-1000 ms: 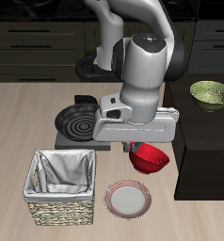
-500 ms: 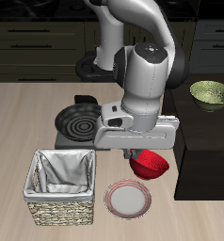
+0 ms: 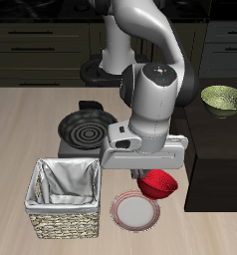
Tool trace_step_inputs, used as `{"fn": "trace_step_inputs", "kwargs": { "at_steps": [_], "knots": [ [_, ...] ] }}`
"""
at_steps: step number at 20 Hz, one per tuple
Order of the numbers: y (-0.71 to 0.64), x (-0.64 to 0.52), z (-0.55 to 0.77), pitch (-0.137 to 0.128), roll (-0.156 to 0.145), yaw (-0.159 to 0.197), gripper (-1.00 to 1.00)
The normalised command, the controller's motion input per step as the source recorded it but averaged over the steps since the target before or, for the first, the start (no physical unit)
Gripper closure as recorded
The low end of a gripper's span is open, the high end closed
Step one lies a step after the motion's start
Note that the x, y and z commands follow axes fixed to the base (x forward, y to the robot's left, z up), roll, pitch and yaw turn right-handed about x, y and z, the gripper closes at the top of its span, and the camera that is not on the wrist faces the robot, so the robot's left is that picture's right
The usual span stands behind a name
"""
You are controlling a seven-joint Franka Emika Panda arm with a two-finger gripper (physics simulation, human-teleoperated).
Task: Place the red bowl on the plate
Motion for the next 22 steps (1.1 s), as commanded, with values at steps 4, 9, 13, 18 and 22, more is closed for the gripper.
{"fn": "trace_step_inputs", "kwargs": {
  "at_steps": [4, 9, 13, 18, 22],
  "knots": [
    [0.08, 0.01, -0.21, 0.019, 0.010, 0.011, 1.00],
    [-0.01, 0.04, -0.18, 0.019, -0.001, 0.014, 1.00],
    [-0.04, 0.04, -0.08, 0.007, -0.009, 0.003, 1.00],
    [-0.15, 0.12, -0.19, 0.018, -0.033, 0.016, 1.00],
    [-0.13, 0.08, -0.20, 0.019, -0.033, 0.031, 1.00]
  ]
}}
